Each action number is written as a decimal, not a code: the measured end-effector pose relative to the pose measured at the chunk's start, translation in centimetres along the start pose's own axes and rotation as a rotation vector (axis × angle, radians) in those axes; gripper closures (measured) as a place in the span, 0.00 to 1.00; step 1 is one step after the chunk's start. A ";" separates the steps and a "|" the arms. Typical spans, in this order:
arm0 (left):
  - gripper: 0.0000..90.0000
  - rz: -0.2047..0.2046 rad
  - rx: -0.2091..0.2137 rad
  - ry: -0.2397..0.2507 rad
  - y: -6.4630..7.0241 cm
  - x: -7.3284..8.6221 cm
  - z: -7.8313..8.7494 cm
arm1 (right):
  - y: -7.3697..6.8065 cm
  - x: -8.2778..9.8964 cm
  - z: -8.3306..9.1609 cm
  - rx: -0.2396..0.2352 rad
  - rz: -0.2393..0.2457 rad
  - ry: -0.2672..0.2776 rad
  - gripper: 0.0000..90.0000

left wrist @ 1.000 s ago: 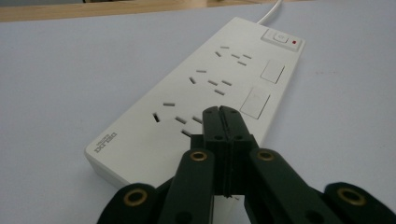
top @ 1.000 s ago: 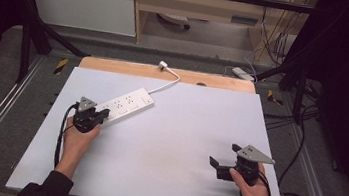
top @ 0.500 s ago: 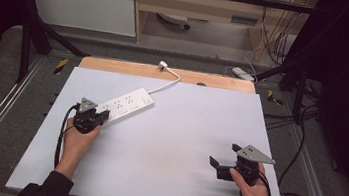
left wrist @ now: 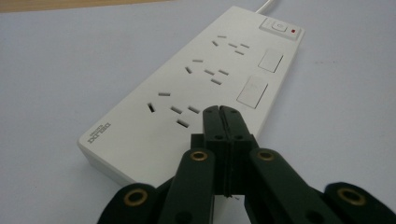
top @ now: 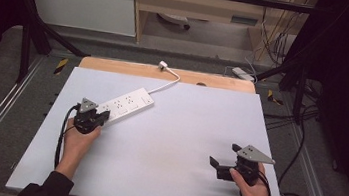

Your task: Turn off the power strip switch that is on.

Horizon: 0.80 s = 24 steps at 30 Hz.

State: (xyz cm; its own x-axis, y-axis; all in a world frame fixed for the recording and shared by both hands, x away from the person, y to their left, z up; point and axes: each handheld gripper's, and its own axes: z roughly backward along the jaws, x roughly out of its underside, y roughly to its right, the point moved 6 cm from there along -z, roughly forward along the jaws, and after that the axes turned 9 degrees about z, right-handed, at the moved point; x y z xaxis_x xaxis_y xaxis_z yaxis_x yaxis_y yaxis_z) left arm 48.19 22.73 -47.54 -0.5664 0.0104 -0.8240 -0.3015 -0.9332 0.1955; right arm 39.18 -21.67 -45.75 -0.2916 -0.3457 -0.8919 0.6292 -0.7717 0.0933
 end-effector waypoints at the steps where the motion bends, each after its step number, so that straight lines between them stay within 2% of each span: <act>1: 1.00 0.000 0.000 0.000 0.0 0.0 0.0 | 0.0 0.0 0.0 0.000 0.000 -0.001 0.02; 24: 1.00 -0.008 0.001 -0.003 0.0 0.0 0.0 | 0.0 0.0 0.0 -0.001 0.001 -0.002 0.02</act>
State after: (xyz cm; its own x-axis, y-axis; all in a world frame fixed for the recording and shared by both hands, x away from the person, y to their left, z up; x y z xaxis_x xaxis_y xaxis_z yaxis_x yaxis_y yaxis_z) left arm 48.17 22.76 -47.57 -0.5660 0.0186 -0.8242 -0.3064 -0.9329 0.1894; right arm 39.18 -21.67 -45.77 -0.2927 -0.3473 -0.8909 0.6300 -0.7709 0.0936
